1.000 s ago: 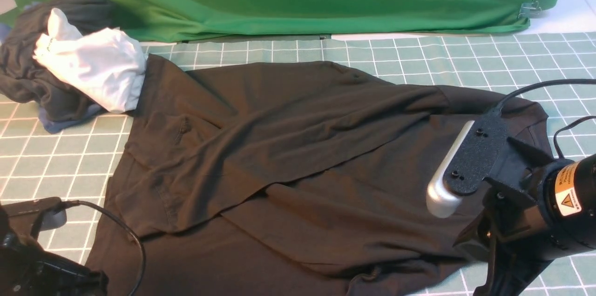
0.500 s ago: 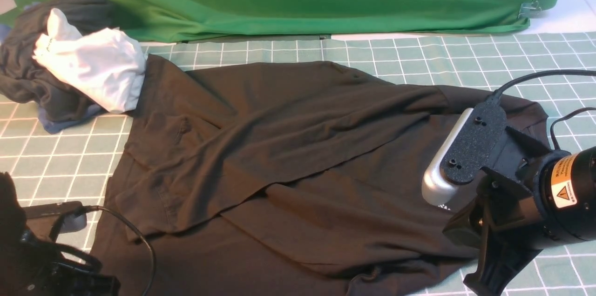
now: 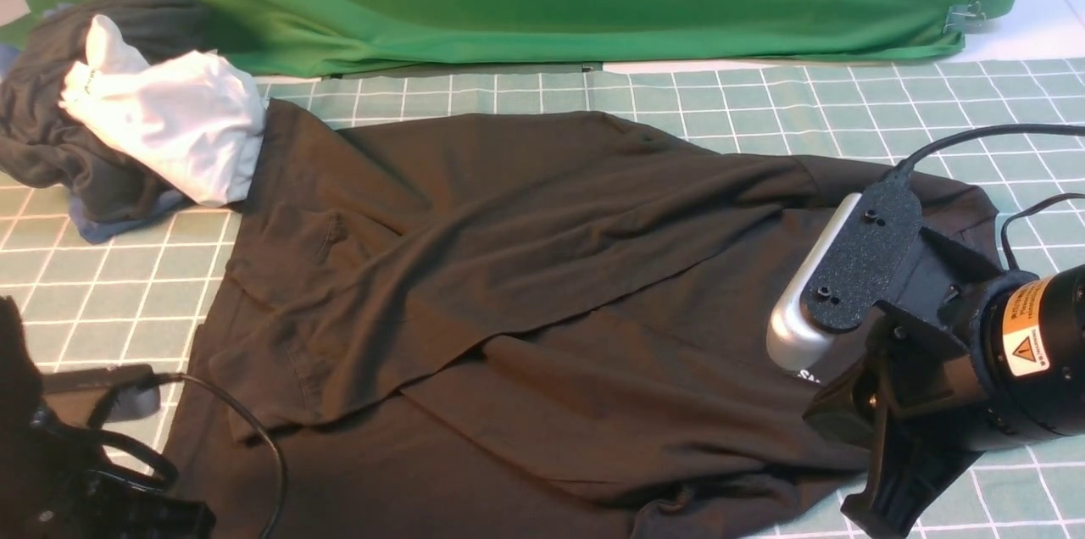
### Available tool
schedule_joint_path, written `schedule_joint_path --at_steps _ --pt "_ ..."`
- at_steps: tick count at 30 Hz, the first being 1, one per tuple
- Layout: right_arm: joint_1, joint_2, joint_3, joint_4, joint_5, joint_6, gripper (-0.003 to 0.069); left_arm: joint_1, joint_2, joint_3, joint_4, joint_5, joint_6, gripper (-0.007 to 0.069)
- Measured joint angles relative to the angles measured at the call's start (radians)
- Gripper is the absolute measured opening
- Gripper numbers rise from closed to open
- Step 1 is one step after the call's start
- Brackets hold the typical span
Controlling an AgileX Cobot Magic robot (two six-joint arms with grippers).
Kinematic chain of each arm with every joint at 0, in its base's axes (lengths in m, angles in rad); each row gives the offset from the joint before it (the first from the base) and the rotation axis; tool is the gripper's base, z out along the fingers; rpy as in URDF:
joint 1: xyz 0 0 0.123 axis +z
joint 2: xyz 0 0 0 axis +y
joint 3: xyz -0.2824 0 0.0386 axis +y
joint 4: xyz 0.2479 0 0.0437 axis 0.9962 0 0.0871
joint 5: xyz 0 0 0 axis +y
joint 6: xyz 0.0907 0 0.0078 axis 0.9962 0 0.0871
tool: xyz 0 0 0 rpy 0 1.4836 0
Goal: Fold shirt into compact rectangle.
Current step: 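Grasp the near edge of the shirt at its hem and shoulder corners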
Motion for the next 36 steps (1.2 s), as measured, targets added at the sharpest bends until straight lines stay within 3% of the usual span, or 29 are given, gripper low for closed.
schedule_joint_path --at_steps 4,13,20,23,36 --pt "0.0 0.0 0.0 0.0 -0.029 -0.006 0.0027 0.0 -0.082 -0.001 0.001 0.022 -0.009 0.0006" --pt "0.0 0.082 0.0 0.0 -0.058 -0.174 0.0048 0.0 -0.147 -0.002 0.002 0.066 -0.056 0.0006" --pt "0.0 0.293 0.0 0.0 -0.046 -0.218 0.0279 0.0 -0.212 -0.002 0.016 0.086 -0.081 0.0006" --pt "0.002 0.367 0.0 0.012 -0.055 -0.23 0.0327 0.0 -0.251 -0.002 0.022 0.09 -0.085 0.0006" --pt "0.0 0.474 0.0 0.022 -0.242 -0.144 0.034 0.0 -0.268 -0.002 0.026 0.077 -0.086 0.0006"
